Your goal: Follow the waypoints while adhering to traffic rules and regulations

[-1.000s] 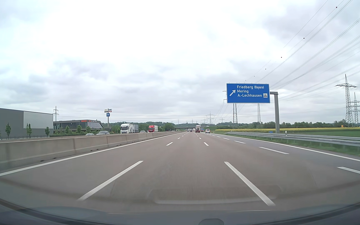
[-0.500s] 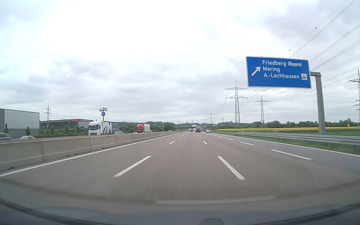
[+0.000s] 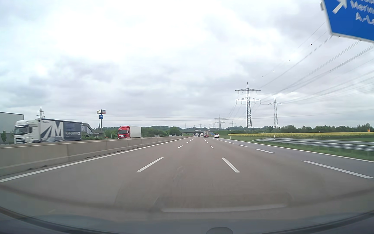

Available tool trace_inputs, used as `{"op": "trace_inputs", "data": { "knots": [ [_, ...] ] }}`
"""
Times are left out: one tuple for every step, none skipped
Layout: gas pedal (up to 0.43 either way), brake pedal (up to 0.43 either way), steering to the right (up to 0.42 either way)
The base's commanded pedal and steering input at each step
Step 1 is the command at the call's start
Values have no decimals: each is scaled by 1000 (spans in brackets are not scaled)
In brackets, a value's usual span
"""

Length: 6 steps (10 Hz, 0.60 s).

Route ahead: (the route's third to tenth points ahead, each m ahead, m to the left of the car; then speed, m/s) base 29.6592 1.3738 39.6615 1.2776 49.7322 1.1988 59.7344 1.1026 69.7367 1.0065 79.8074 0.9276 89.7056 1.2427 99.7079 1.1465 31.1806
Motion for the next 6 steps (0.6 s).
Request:
{"op": "trace_inputs", "data": {
  "knots": [
    [311, 0, -1],
    [311, 0, -1],
    [311, 0, -1],
    [311, 0, -1],
    [311, 0, -2],
    [311, 0, -2]
  ]
}}
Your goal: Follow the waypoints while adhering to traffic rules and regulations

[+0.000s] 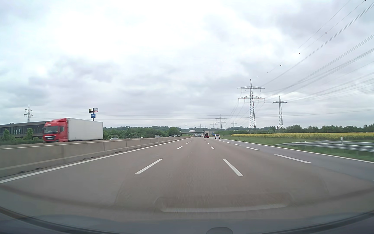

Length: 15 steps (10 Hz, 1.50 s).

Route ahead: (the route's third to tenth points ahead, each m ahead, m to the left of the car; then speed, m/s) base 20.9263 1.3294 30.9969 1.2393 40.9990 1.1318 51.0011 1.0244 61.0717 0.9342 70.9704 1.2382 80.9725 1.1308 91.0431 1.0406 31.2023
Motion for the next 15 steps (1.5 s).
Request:
{"op": "trace_inputs", "data": {
  "knots": [
    [311, 0, -1],
    [311, 0, -1],
    [311, 0, -1],
    [311, 0, -2],
    [311, 0, -1],
    [311, 0, -1],
    [311, 0, -1],
    [311, 0, -1],
    [311, 0, -1],
    [311, 0, -1],
    [311, 0, -1],
    [311, 0, -1],
    [311, 0, -1],
    [311, 0, -1],
    [311, 0, -2]
  ]
}}
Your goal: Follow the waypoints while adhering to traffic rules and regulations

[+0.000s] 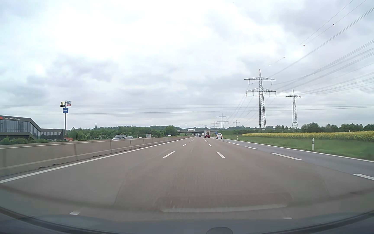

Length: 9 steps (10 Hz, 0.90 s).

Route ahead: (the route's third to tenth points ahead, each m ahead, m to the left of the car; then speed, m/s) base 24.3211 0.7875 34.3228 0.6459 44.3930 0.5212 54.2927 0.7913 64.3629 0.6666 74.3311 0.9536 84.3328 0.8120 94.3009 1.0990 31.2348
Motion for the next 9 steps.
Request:
{"op": "trace_inputs", "data": {
  "knots": [
    [311, 0, -2],
    [311, 0, -1],
    [311, 0, -2],
    [311, 0, -1],
    [299, 0, -1],
    [299, 0, -2],
    [280, 0, -1],
    [268, 0, -1],
    [268, 0, -2]
  ]
}}
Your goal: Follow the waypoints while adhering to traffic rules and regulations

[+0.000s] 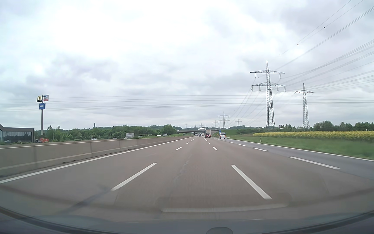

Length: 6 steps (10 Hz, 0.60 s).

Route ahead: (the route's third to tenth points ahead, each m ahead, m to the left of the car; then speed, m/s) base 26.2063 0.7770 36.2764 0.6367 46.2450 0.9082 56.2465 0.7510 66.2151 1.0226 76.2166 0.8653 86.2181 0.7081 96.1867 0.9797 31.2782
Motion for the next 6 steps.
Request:
{"op": "trace_inputs", "data": {
  "knots": [
    [268, 0, -1],
    [268, 0, -2],
    [268, 0, -2],
    [268, 0, -1],
    [268, 0, -2],
    [268, 0, -1]
  ]
}}
